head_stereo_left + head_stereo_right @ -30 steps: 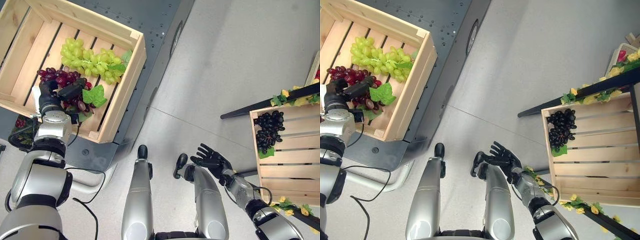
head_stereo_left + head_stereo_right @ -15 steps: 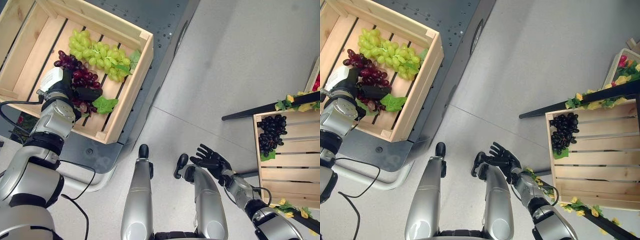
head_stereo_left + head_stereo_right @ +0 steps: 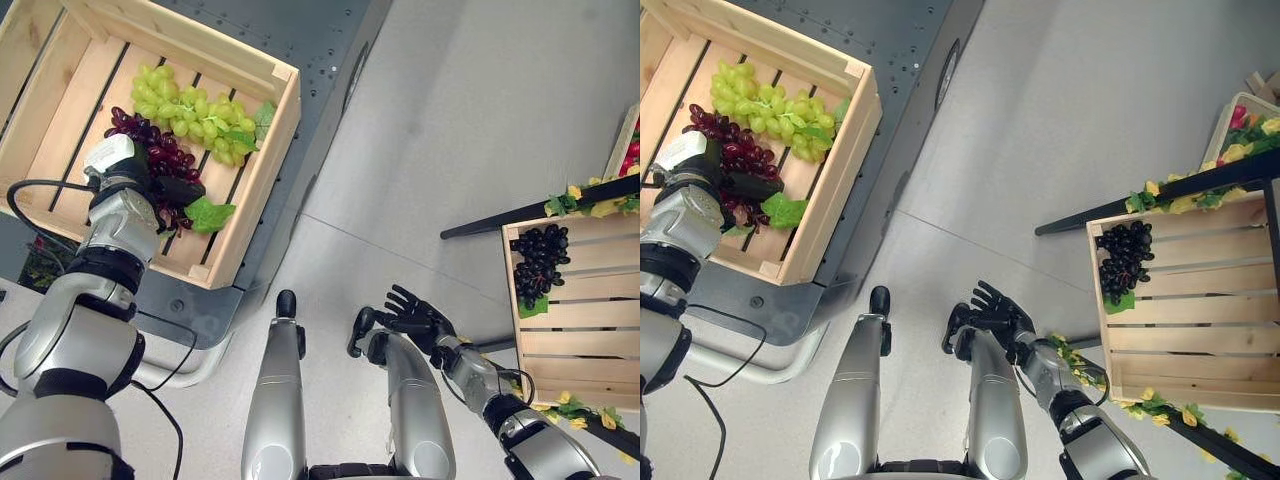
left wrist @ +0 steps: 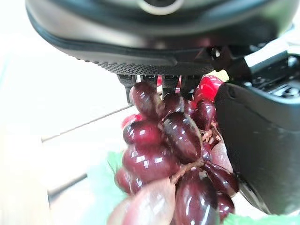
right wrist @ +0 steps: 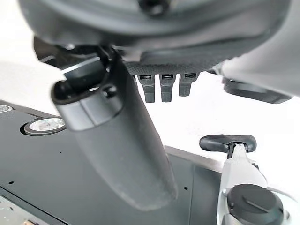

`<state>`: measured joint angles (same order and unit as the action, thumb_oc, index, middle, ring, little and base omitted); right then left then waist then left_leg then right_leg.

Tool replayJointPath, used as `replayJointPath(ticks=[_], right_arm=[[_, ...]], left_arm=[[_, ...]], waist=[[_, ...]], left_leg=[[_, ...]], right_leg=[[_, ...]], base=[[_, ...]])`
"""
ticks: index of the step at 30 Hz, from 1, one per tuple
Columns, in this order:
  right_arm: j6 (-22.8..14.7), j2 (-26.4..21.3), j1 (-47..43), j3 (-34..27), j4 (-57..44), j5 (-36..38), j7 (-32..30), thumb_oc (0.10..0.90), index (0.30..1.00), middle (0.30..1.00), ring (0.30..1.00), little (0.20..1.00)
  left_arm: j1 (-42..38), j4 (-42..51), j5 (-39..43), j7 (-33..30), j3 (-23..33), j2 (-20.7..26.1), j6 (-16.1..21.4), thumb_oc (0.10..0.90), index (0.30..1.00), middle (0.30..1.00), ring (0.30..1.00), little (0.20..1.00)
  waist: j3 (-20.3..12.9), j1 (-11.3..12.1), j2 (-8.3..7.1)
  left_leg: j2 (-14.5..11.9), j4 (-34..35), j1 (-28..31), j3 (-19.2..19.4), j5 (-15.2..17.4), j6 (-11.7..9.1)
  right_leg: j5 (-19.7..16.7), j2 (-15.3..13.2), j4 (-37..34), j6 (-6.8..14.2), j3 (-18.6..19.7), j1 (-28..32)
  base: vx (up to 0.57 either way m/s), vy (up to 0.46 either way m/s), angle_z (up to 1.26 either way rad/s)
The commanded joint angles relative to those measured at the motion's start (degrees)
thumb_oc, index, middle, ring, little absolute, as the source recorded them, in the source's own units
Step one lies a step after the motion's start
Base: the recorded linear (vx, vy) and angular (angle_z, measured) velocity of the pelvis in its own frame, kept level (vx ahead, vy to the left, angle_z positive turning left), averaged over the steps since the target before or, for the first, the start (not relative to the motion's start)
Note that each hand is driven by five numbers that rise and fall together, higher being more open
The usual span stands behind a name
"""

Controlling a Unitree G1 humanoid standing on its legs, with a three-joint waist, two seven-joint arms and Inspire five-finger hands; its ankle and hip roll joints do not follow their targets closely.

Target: Pick up the fruits from the basket on one side to the basket on the other side

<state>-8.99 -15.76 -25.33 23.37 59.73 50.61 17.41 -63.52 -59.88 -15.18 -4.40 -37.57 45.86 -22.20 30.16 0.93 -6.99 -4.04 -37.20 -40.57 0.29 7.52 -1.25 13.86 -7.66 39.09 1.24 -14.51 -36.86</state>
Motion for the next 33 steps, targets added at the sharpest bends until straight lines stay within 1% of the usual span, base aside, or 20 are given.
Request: replayJointPath(ticks=[1, 3, 7, 11, 13, 15, 16, 17, 19, 20, 21, 22, 23, 24, 26, 27, 28, 30, 31, 33], right_arm=[[-2.49, -1.25, -0.06, 0.74, -0.33, 3.65, 0.47, 0.8, 0.9, 0.9, 0.9, 0.9], [-2.79, -0.57, -0.82, 0.55, 0.72, 3.36, 0.74, 0.8, 0.9, 0.9, 0.9, 0.9], [-3.36, -0.16, -1.24, 0.81, 1.05, 3.82, 0.58, 0.8, 0.9, 0.9, 0.9, 0.9], [-3.87, 0.23, -1.22, 0.48, 1.11, 3.82, -0.33, 0.8, 0.9, 0.9, 0.9, 0.9], [-3.94, 0.36, -0.92, 0.12, 0.82, 3.81, -1.13, 0.8, 0.9, 0.9, 0.9, 0.9], [-4.17, 0.28, -0.16, -0.35, 0.57, 3.88, -1.42, 0.8, 0.9, 0.9, 0.9, 0.9], [-4.14, 0.23, 0.14, -0.54, 0.41, 3.75, -1.5, 0.8, 0.9, 0.9, 0.9, 0.9], [-4.12, 0.05, 0.96, -1.12, -0.09, 3.37, -1.76, 0.8, 0.9, 0.9, 0.9, 0.9], [-3.91, -0.5, 2.22, -1.88, -1.02, 2.92, -2.09, 0.8, 0.9, 0.9, 0.9, 0.9], [-3.75, -0.77, 2.58, -2.09, -1.41, 2.71, -2.27, 0.8, 0.9, 0.9, 0.9, 0.9], [-3.86, -1.52, 3.64, -2.69, -2.29, 2.32, -2.13, 0.8, 0.9, 0.9, 0.9, 0.9], [-3.97, -2.02, 4.38, -3.17, -3.04, 1.93, -2.07, 0.8, 0.9, 0.9, 0.9, 0.9], [-4.65, -2.83, 6.65, -4.25, -4.9, 0.95, -2.12, 0.8, 0.9, 0.9, 0.9, 0.9], [-4.82, -2.93, 7.02, -4.4, -5.16, 0.9, -2.03, 0.8, 0.9, 0.9, 0.9, 0.9], [-5.87, -3.24, 9.19, -4.93, -6.75, 0.1, -2.09, 0.8, 0.9, 0.9, 0.9, 0.9], [-6.45, -3.43, 10.65, -5.27, -7.98, 0.04, -1.94, 0.8, 0.9, 0.9, 0.9, 0.9], [-6.61, -3.3, 11.19, -5.47, -8.16, 0.07, -1.96, 0.8, 0.9, 0.9, 0.9, 0.9], [-7.12, -2.76, 12.57, -6.22, -8.75, 0.3, -2.06, 0.8, 0.9, 0.9, 0.9, 0.9], [-7.17, -2.66, 12.97, -6.37, -8.91, 0.24, -2.37, 0.8, 0.9, 0.9, 0.9, 0.9], [-7.83, -2.36, 14.28, -6.79, -9.44, 0.74, -2.56, 0.8, 0.9, 0.9, 0.9, 0.9]], left_arm=[[8.28, -5.95, 2.96, 9.77, -4.38, -10.17, 0.19, 0.4, 0.3, 0.3, 0.3, 0.3], [9.52, -8.89, 3.41, 6.72, -3.91, -11.52, 0.84, 0.4, 0.3, 0.3, 0.3, 0.3], [10.84, -10.55, 4.62, 1.67, -2.93, -11.95, 2.77, 0.4, 0.3, 0.3, 0.3, 0.3], [12.82, -11.3, 8.92, -4.96, -0.14, -11.98, 6.44, 0.4, 0.3, 0.3, 0.3, 0.3], [14.29, -10.77, 13.14, -8.02, 2.13, -11.74, 9.43, 0.4, 0.3, 0.3, 0.3, 0.3], [16.05, -9.85, 15.67, -9.09, 4.97, -11.23, 12.35, 0.4, 0.3, 0.3, 0.3, 0.3], [16.64, -9.51, 15.46, -9.15, 5.62, -11.14, 12.93, 0.4, 0.3, 0.3, 0.3, 0.3], [18.17, -8.7, 13.35, -9.41, 7.07, -10.75, 14.78, 0.4, 0.3, 0.3, 0.3, 0.3], [20.34, -6.37, 10.78, -8.38, 7.67, -9.51, 16.5, 0.4, 0.3, 0.3, 0.3, 0.3], [20.88, -5.18, 10.88, -7.69, 7.81, -8.99, 16.62, 0.4, 0.3, 0.3, 0.3, 0.3], [22.17, -2.29, 10.71, -7.11, 8.36, -7.84, 17.68, 0.4, 0.3, 0.3, 0.3, 0.3], [22.92, -0.04, 10.76, -7.09, 8.66, -6.89, 17.82, 0.4, 0.3, 0.3, 0.3, 0.3], [25.04, 5.35, 9.72, -6.42, 9.93, -4.75, 18.06, 0.4, 0.3, 0.3, 0.3, 0.3], [25.37, 6.01, 9.56, -6.44, 10.13, -4.43, 18.13, 0.4, 0.3, 0.3, 0.3, 0.3], [27.96, 11.5, 7.85, -6.09, 11.15, -2.68, 17.52, 0.4, 0.3, 0.3, 0.3, 0.3], [30.3, 16.52, 6.18, -5.01, 11.99, -0.6, 16.64, 0.4, 0.3, 0.3, 0.3, 0.3], [31.12, 18.7, 5.59, -4.01, 12.14, 0.48, 16.03, 0.4, 0.3, 0.3, 0.3, 0.3], [33.61, 24.88, 0.72, -1.18, 12.55, 4.09, 15.15, 0.4, 0.3, 0.3, 0.3, 0.3], [34.04, 26.34, -0.22, -0.35, 12.5, 5.13, 15.05, 0.4, 0.3, 0.3, 0.3, 0.3], [34.45, 31.32, -3.93, 2.81, 11.8, 9.85, 15.76, 0.4, 0.3, 0.3, 0.3, 0.3]], waist=[[-0.36, -1.99, -0.47], [-0.36, -2.11, -0.68], [-0.36, -2.0, -0.83], [-0.36, -1.51, -0.47], [-0.36, -1.11, -0.02], [-0.36, -0.72, 0.56], [-0.36, -0.62, 0.73], [-0.36, -0.35, 1.3], [-0.36, -0.05, 2.54], [-0.36, 0.03, 3.0], [-0.36, 0.18, 4.09], [-0.36, 0.25, 4.78], [-0.75, 0.49, 6.39], [-1.11, 0.51, 6.63], [-2.63, 0.84, 7.83], [-3.93, 1.12, 8.63], [-4.72, 1.31, 9.0], [-7.32, 1.71, 10.14], [-8.08, 1.79, 10.46], [-10.98, 1.8, 11.67]], left_leg=[[1.12, 3.89, 2.95, 5.04, 1.29, 3.61], [0.96, 4.22, 3.15, 5.11, 1.21, 3.49], [0.86, 4.93, 3.8, 5.14, 1.05, 3.35], [1.08, 6.26, 5.84, 5.06, 0.78, 3.21], [1.34, 7.13, 7.53, 4.88, 0.63, 3.19], [1.66, 8.04, 9.48, 4.79, 0.48, 3.19], [1.75, 8.38, 10.1, 4.78, 0.41, 3.19], [2.09, 9.24, 11.92, 4.74, 0.25, 3.18], [2.72, 11.02, 15.24, 4.63, -0.11, 3.13], [2.99, 11.61, 16.32, 4.58, -0.25, 3.13], [3.48, 12.9, 18.69, 4.48, -0.49, 3.09], [3.86, 13.77, 20.17, 4.33, -0.72, 3.08], [4.55, 16.04, 23.81, 4.06, -1.06, 3.11], [4.63, 16.38, 23.99, 4.0, -1.2, 3.11], [5.12, 18.43, 25.82, 3.45, -1.66, 3.03], [5.57, 20.41, 27.53, 2.95, -2.09, 2.87], [5.78, 21.39, 28.4, 2.69, -2.28, 2.82], [6.43, 25.37, 31.9, 1.79, -3.2, 2.66], [6.55, 26.44, 32.8, 1.63, -3.43, 2.61], [6.8, 30.23, 36.03, 1.11, -4.43, 2.48]], right_leg=[[-2.94, 1.13, -1.84, -1.64, -0.19, 1.41], [-3.0, 1.26, -2.14, -1.58, -0.11, 1.49], [-3.13, 1.39, -2.79, -1.57, -0.04, 1.93], [-3.31, 1.42, -4.09, -1.48, 0.01, 3.75], [-3.33, 1.31, -4.79, -1.41, 0.14, 5.25], [-3.41, 1.14, -5.6, -1.34, 0.28, 6.93], [-3.43, 1.07, -5.84, -1.29, 0.3, 7.42], [-3.51, 0.86, -6.61, -1.16, 0.31, 9.03], [-3.69, 0.58, -8.21, -0.84, 0.59, 11.88], [-3.84, 0.51, -8.88, -0.74, 0.75, 12.81], [-4.07, 0.2, -10.08, -0.44, 1.03, 14.8], [-4.41, 0.11, -11.18, -0.18, 1.3, 16.18], [-4.93, -0.15, -13.56, 0.51, 1.53, 19.58], [-5.11, -0.15, -13.97, 0.6, 1.54, 19.78], [-5.88, -0.25, -16.56, 1.13, 1.64, 21.79], [-6.56, -0.28, -19.13, 1.51, 1.53, 23.89], [-6.86, -0.38, -20.28, 1.66, 1.43, 24.88], [-8.16, -0.62, -24.56, 2.24, 1.1, 28.69], [-8.43, -0.69, -25.58, 2.37, 0.99, 29.6], [-9.56, -0.68, -29.17, 2.78, 0.69, 32.89]], base=[[-0.01, 0.016, -0.09], [-0.01, 0.004, -0.07], [-0.01, -0.009, -0.07], [-0.01, -0.015, -0.03], [0.0, -0.015, -0.01], [0.0, 0.0, 0.0], [0.0, 0.0, 0.0], [0.0, 0.0, 0.0], [0.01, 0.015, -0.07], [0.03, 0.044, -0.08], [0.03, 0.037, -0.04], [0.07, 0.029, -0.07], [0.06, 0.002, -0.1], [0.09, -0.008, -0.11], [0.06, -0.04, 0.04], [0.07, -0.065, 0.12], [0.1, -0.091, 0.07], [0.11, -0.095, 0.13], [0.12, -0.096, 0.24], [0.11, -0.109, 0.17]])
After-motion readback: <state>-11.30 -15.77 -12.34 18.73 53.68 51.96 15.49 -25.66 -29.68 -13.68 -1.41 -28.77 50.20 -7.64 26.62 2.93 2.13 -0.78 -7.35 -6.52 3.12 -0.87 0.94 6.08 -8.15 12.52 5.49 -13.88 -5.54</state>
